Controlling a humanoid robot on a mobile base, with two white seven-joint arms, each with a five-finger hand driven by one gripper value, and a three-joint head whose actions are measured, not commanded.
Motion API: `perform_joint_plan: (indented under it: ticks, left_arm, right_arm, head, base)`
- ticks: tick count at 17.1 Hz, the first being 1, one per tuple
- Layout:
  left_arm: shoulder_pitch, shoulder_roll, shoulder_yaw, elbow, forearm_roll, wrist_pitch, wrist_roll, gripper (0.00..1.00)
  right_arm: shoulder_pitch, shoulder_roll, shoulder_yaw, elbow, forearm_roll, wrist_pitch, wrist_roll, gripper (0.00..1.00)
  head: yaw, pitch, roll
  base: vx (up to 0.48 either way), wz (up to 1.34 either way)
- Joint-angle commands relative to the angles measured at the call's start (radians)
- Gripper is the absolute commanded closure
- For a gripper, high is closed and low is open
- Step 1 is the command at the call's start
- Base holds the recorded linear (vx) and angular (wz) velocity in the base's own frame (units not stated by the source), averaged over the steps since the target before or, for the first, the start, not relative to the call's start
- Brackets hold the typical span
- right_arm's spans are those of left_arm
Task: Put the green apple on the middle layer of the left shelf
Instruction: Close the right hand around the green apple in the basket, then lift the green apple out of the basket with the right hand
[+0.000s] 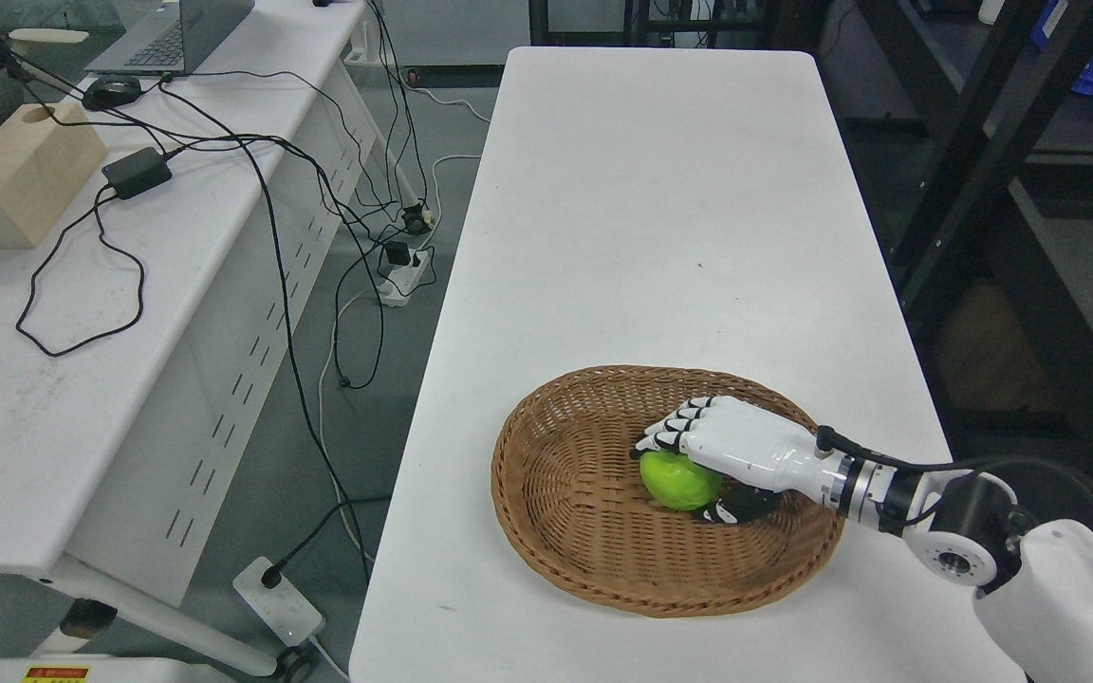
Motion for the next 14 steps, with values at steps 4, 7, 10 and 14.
perform_joint_plan:
  ticks: [4,7,10,14]
  left_arm:
    - [0.000,0.017,0.000,0.000,0.000,0.000,0.001,0.00]
    - [0.000,0.017,0.000,0.000,0.000,0.000,0.001,0.00]
    - [0.000,0.017,0.000,0.001,0.000,0.000,-0.001,0.00]
    - [0.000,0.017,0.000,0.000,0.000,-0.001,-0.001,0.00]
  right_arm:
    - [0.071,0.007,-0.271,-0.050,-0.022,-0.057,-0.013,1.00]
    - [0.111,0.116,-0.501,-0.104,-0.051,-0.054,-0.023,1.00]
    - [0.108,0.323,-0.762,-0.108,-0.050,0.002,-0.076,1.00]
    - [0.166,0.399,-0.824,-0.108,-0.045,0.143,-0.375,1.00]
  head:
    - [0.0000,0.000,0.000]
    - [0.0000,0.000,0.000]
    - [0.0000,0.000,0.000]
    - [0.0000,0.000,0.000]
  base:
    - [0.000,0.00]
    - [0.000,0.00]
    - [0.000,0.00]
    - [0.000,0.00]
